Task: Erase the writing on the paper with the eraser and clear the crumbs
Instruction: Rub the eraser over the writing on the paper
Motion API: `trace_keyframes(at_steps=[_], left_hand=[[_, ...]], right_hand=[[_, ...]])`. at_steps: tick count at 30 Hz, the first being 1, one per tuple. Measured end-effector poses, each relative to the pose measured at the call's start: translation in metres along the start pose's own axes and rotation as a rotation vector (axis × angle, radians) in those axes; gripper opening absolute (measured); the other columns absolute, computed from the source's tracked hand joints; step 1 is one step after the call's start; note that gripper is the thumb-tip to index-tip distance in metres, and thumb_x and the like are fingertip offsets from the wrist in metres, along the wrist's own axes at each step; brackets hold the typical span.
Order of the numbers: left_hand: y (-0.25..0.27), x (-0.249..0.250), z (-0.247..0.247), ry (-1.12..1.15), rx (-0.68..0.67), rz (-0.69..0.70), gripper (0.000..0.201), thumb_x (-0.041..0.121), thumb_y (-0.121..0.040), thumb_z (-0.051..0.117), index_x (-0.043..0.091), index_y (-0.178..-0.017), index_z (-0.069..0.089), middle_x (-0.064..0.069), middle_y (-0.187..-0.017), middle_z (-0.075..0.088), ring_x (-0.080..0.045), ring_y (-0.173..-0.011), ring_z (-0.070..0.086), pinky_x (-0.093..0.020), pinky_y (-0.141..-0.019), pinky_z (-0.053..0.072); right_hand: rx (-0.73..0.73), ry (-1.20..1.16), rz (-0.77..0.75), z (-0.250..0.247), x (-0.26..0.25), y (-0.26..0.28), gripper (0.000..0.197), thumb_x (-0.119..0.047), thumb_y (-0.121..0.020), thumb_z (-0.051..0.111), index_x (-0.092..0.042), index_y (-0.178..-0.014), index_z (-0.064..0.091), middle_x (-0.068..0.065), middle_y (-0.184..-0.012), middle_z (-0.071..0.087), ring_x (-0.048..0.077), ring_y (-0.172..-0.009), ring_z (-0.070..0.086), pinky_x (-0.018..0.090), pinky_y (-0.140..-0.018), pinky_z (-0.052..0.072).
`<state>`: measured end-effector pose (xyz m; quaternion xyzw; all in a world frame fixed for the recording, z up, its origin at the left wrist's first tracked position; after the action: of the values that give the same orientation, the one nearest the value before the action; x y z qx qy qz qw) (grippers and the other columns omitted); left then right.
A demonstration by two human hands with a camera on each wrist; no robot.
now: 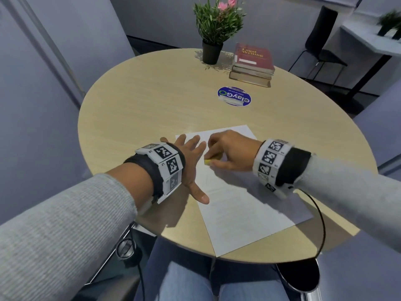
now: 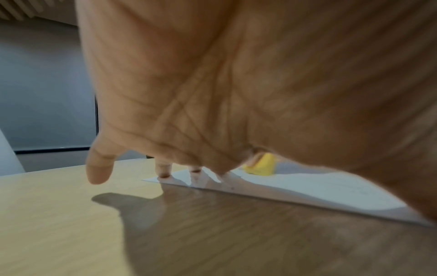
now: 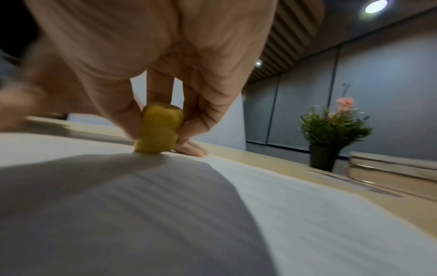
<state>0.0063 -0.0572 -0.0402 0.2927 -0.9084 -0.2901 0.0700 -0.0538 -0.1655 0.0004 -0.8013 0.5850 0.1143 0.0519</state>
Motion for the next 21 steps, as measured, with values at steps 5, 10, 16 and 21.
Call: trace_keyframes(at_steps=[5, 10, 16, 21], left_hand=[[0.0, 0.0, 0.0, 0.006, -0.025, -0.008, 0.152, 0.09, -0.049, 0.066, 0.027, -0.153, -0.025, 0.004, -0.161, -0.03, -0.032, -0.15, -0.02, -0.07, -0.113, 0.007], [0.002, 0.001, -0.001, 0.013, -0.028, -0.015, 0.151, 0.089, -0.051, 0.066, 0.028, -0.153, -0.025, 0.005, -0.161, -0.03, -0.031, -0.15, -0.021, -0.068, -0.114, 0.006], [0.003, 0.002, -0.002, 0.023, -0.032, -0.012, 0.151, 0.088, -0.051, 0.067, 0.027, -0.154, -0.025, 0.004, -0.161, -0.03, -0.032, -0.15, -0.021, -0.069, -0.114, 0.005], [0.002, 0.001, -0.002, 0.022, -0.024, -0.004, 0.152, 0.089, -0.05, 0.067, 0.026, -0.154, -0.024, 0.003, -0.161, -0.029, -0.033, -0.15, -0.021, -0.07, -0.114, 0.004]], right_hand=[[-0.136, -0.077, -0.128, 0.012, -0.02, 0.019, 0.02, -0.03, -0.084, 0.063, -0.018, -0.094, 0.076, 0.0, -0.082, 0.059, 0.006, -0.062, 0.049, 0.026, -0.066, 0.048], [-0.036, -0.009, -0.038, 0.004, -0.005, 0.015, 0.018, -0.027, -0.083, 0.063, -0.02, -0.092, 0.076, -0.001, -0.082, 0.057, 0.012, -0.065, 0.05, 0.034, -0.07, 0.051], [-0.046, -0.041, 0.005, -0.001, 0.0, 0.012, 0.02, -0.031, -0.084, 0.063, -0.02, -0.095, 0.076, -0.004, -0.082, 0.055, 0.01, -0.067, 0.051, 0.034, -0.071, 0.052], [-0.151, -0.073, -0.157, 0.018, -0.03, 0.027, 0.016, -0.027, -0.082, 0.064, -0.021, -0.089, 0.076, -0.004, -0.08, 0.054, 0.01, -0.063, 0.051, 0.025, -0.063, 0.047]])
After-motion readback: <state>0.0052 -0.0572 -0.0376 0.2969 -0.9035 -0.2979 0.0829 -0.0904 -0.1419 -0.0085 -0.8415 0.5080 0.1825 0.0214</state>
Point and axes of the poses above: each hand's wrist, its own y-axis away from the middle knuckle, its own z-axis out of the palm, x = y × z, the point moved 4 cm from there along -y, towards the middle knuckle
